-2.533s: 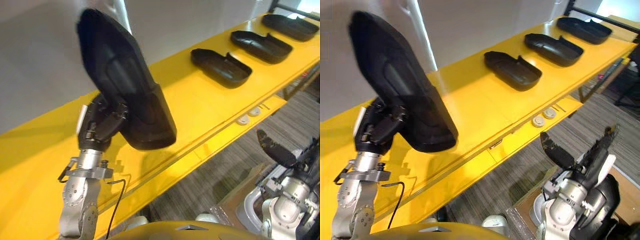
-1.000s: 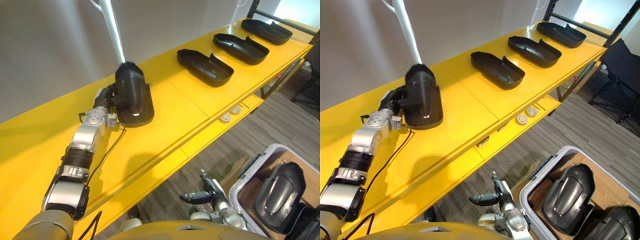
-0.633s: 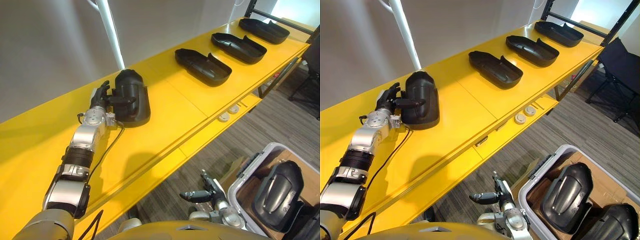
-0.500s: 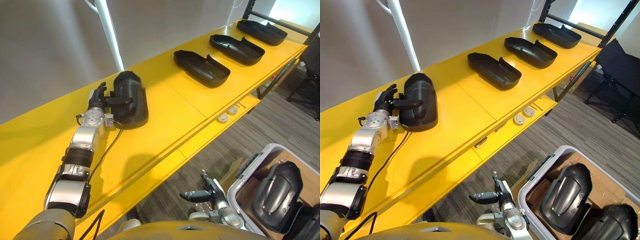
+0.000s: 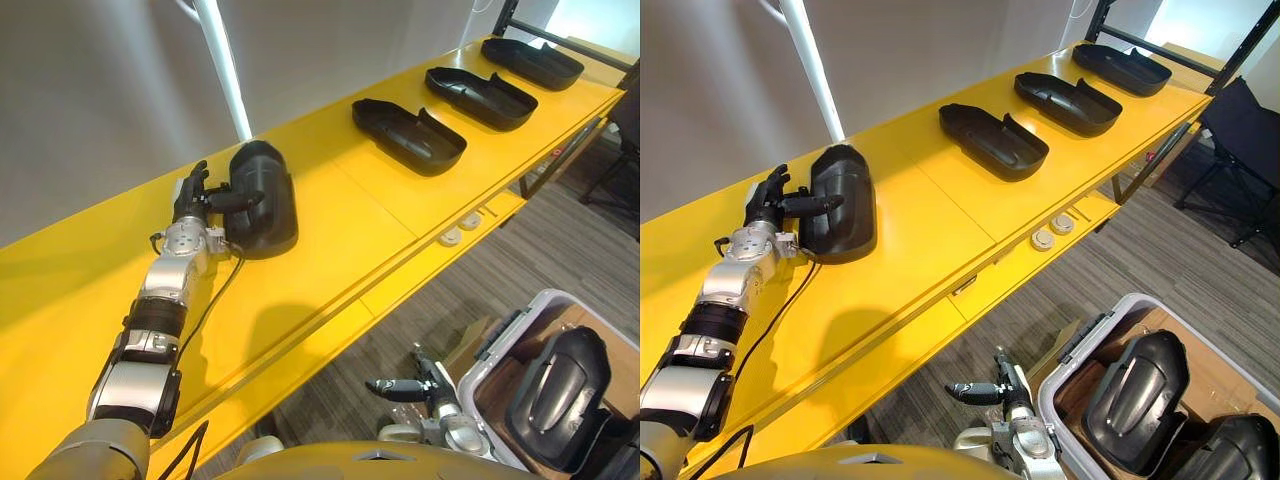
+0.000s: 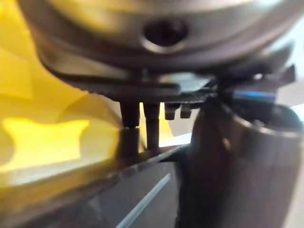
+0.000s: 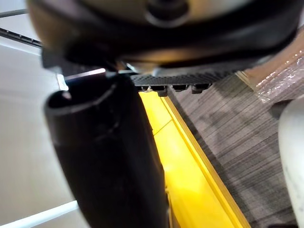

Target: Walk over and take three plastic housings, then place them on the shelf

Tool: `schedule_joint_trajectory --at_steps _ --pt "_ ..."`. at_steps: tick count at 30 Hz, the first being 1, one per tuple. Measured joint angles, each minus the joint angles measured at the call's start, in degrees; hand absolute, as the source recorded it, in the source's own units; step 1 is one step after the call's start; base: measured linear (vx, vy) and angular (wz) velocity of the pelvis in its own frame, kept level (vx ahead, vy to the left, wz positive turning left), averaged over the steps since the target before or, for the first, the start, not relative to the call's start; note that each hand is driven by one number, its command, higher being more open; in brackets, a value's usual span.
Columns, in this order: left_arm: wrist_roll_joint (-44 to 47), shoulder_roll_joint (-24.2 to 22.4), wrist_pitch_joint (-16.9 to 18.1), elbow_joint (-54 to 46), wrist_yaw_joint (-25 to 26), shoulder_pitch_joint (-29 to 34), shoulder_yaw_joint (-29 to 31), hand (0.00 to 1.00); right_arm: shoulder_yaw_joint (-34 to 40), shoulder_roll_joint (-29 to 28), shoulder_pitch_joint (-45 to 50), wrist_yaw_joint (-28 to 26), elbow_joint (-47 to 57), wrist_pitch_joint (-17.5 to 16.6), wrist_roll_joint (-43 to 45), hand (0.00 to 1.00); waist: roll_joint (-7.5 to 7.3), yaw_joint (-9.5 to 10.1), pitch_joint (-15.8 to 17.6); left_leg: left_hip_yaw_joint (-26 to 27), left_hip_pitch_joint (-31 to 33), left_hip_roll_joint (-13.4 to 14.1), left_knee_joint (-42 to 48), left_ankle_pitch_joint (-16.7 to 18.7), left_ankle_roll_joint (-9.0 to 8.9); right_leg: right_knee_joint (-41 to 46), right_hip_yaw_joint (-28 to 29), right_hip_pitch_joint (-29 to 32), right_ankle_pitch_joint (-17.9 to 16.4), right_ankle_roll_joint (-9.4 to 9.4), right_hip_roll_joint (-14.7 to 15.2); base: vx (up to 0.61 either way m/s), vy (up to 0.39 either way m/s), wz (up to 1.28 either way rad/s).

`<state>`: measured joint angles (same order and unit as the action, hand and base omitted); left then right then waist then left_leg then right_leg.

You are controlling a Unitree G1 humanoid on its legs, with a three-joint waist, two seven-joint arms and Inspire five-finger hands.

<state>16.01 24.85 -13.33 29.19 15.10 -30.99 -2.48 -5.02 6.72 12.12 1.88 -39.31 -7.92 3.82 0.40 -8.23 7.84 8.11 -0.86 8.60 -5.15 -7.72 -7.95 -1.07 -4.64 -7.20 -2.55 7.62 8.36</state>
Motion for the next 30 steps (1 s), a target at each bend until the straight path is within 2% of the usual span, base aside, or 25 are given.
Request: schedule_joint_trajectory --at_steps 4,5,10,14,24,28,30 --pt "-0.3 -0.3 1.7 -1.3 3.3 0.9 0.1 1.0 0.1 0.0 -0.2 0.2 -0.3 0.0 0.0 1.0 0.15 -0.01 0.1 0.0 -0.1 0.0 0.0 0.0 0.02 0.0 0.0 -0.1 0.0 0.0 0.0 0.0 0.0 0.0" --pt "0.2 -0.5 2.4 -3.9 4.5 3.0 0.2 1.0 0.1 0.0 -0.1 0.2 -0.3 -0.2 0.0 1.0 0.17 0.0 0.1 0.0 -0.1 0.0 0.0 0.0 0.02 0.0 0.0 -0.1 0.0 -0.02 0.0 0.0 0.0 0.0" --pt "2.0 -6.1 6.9 -13.9 6.9 11.5 0.2 1.0 0.3 -0.1 0.0 0.9 -0.7 -0.2 -0.1 1.0 0.21 0.67 0.1 -0.9 -0.2 -0.1 0.0 0.0 0.02 0.0 -1.0 -0.5 -0.3 -0.33 0.0 -0.01 -0.007 0.08" --pt "4.4 -9.5 8.0 -18.1 7.2 14.8 -0.6 1.0 0.4 -0.2 0.0 1.4 -1.0 -0.2 -0.1 1.0 0.37 1.21 0.0 -1.2 -0.5 -0.1 0.0 0.0 0.01 0.1 -1.3 -0.9 -0.6 -0.5 -0.1 -0.02 -0.009 0.04" --pt "15.3 -10.5 8.1 -19.1 2.6 15.9 0.1 1.0 0.5 -0.4 0.0 1.5 -1.5 -0.2 -0.2 1.0 0.51 2.54 -0.1 -1.5 -0.5 -0.1 0.0 0.0 0.01 0.0 -1.7 -1.2 -0.6 -0.55 -0.1 0.0 -0.002 0.01" --pt "24.4 -10.2 7.4 -19.1 -0.5 16.0 1.2 1.0 1.2 -0.7 -0.2 1.5 -2.7 -0.2 -0.5 1.0 0.05 3.31 -0.4 -1.8 -0.5 -0.1 0.0 0.0 0.01 -0.1 -2.0 -1.5 -0.6 -0.52 -0.1 -0.01 -0.006 0.03" --pt "25.9 -10.2 7.1 -19.1 -1.2 16.2 1.3 1.0 1.2 -1.0 -0.2 1.5 -3.0 -0.2 -0.7 1.0 -0.24 3.32 -0.6 -2.0 -0.5 -0.1 0.0 0.0 0.01 -0.2 -2.2 -1.7 -0.7 -0.47 -0.1 -0.01 -0.011 0.05"
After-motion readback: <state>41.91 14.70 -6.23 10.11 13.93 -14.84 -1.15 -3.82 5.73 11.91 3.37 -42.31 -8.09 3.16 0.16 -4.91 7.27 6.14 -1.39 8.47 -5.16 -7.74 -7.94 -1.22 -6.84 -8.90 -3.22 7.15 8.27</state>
